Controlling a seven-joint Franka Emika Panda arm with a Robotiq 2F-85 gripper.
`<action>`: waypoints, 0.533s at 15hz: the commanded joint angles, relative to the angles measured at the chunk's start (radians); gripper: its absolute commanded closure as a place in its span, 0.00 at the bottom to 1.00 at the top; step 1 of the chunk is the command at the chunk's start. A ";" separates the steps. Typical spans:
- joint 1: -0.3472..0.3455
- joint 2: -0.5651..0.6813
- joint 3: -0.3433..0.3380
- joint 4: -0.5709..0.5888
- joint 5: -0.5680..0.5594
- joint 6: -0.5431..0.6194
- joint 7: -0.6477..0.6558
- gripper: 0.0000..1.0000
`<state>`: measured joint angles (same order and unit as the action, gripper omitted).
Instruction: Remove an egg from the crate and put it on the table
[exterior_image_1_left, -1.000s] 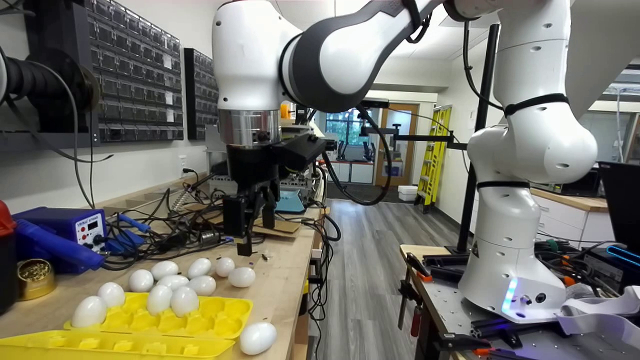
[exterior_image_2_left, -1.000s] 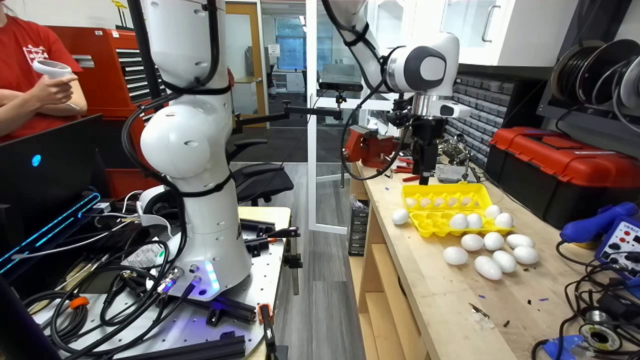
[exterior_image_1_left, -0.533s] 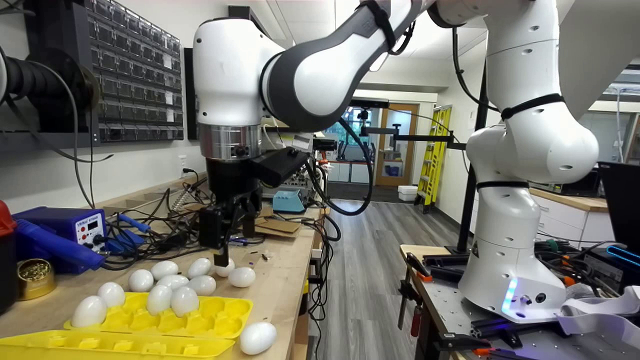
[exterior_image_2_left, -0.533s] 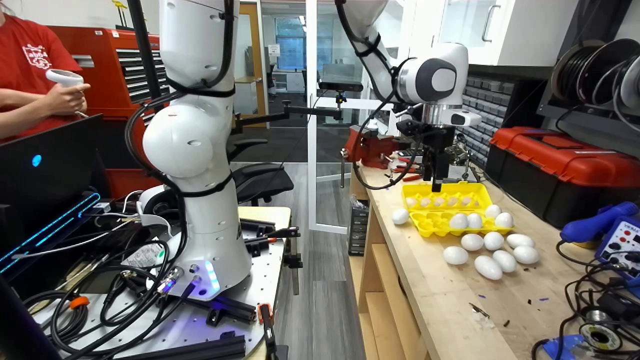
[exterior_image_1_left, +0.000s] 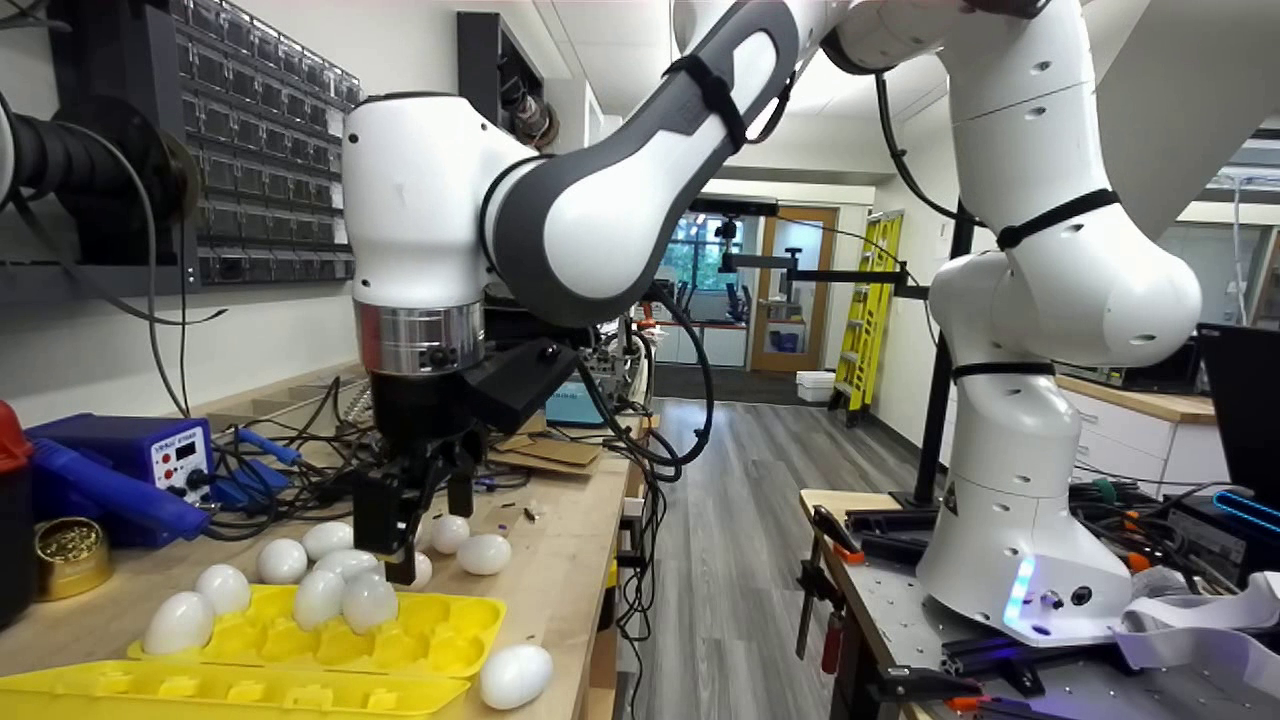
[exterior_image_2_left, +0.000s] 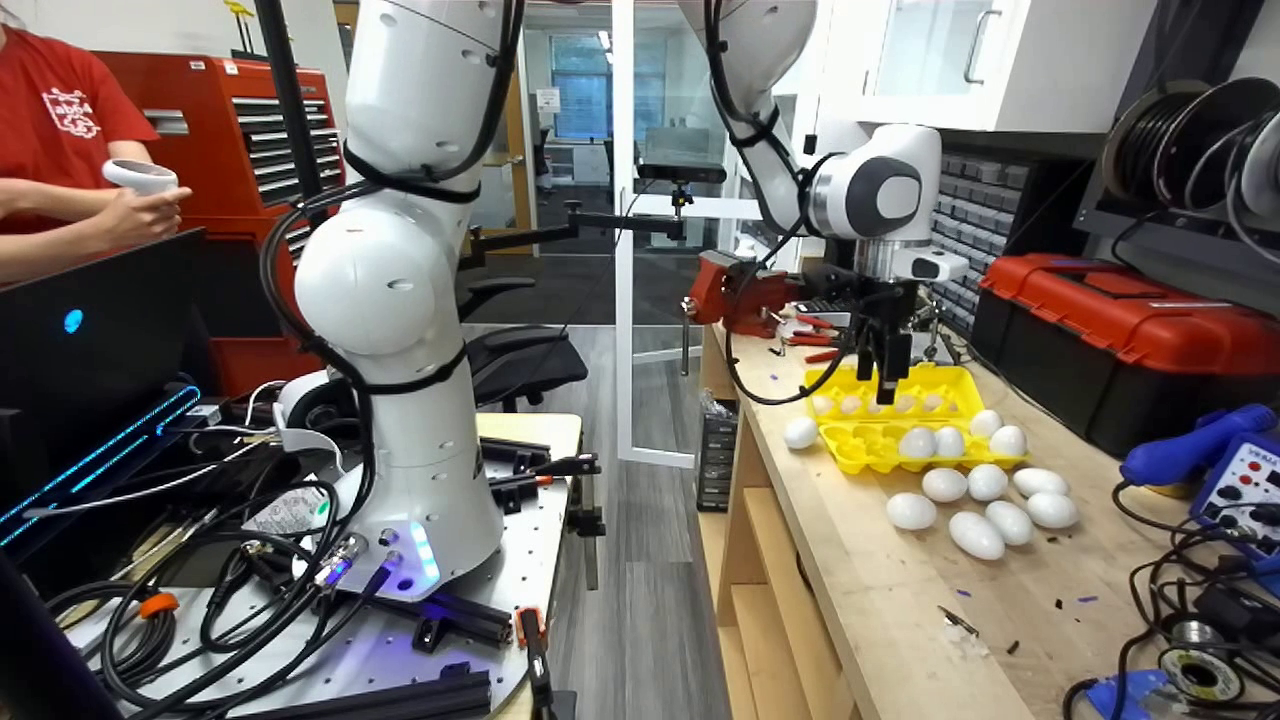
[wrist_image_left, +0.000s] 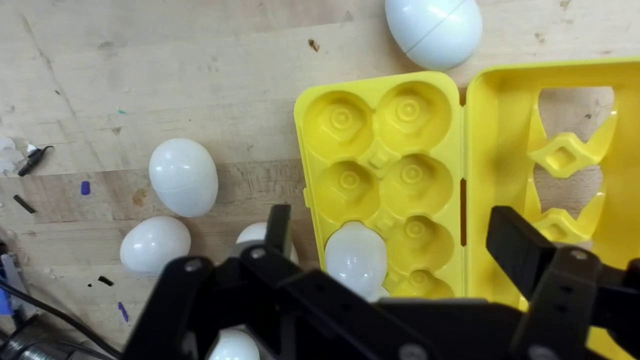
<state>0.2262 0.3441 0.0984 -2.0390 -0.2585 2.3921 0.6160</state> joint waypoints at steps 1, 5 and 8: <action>0.031 0.058 -0.044 0.057 -0.012 0.026 0.011 0.00; 0.036 0.109 -0.073 0.110 -0.010 0.045 0.000 0.00; 0.038 0.146 -0.093 0.145 -0.010 0.051 -0.018 0.00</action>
<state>0.2418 0.4536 0.0398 -1.9338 -0.2604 2.4273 0.6092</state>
